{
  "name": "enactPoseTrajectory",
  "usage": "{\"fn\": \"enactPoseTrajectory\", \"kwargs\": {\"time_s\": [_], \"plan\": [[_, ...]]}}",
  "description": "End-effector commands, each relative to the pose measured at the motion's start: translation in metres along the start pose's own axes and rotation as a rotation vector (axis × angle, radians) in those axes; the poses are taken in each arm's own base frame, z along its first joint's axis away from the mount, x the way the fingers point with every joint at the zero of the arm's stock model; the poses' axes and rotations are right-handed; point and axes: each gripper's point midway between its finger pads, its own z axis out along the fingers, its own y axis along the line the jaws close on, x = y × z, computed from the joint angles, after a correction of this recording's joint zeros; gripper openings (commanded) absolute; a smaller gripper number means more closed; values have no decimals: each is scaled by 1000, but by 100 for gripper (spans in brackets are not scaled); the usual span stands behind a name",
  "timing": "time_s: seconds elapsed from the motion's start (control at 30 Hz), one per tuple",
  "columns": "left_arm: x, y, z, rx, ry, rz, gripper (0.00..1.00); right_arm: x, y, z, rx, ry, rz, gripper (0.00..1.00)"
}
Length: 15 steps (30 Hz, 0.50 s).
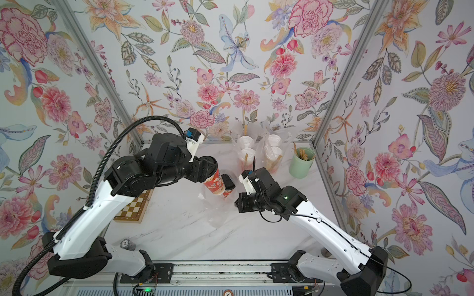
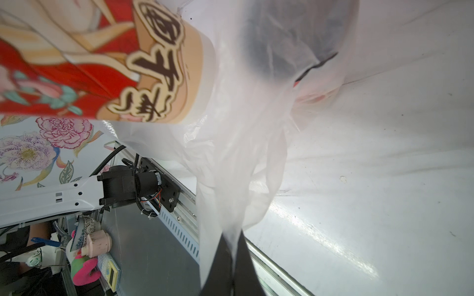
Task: Pack milk tea into plastic carrier bags
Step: Place the milk tea cup in the plastic carrier bag.
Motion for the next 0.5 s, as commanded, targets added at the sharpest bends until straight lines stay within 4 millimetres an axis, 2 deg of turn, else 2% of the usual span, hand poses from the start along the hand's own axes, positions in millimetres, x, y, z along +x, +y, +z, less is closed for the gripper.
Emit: {"fn": "enactPoseTrajectory", "kwargs": {"time_s": [0.0, 0.2, 0.47], "plan": [[-11, -18, -2, 72, -73, -39, 50, -1, 5, -5, -5, -4, -14, 5], [14, -19, 28, 18, 14, -21, 50, -1, 5, -8, -10, -12, -12, 5], [41, -21, 53, -22, 106, 15, 50, -1, 6, -8, -11, -12, -15, 5]]}}
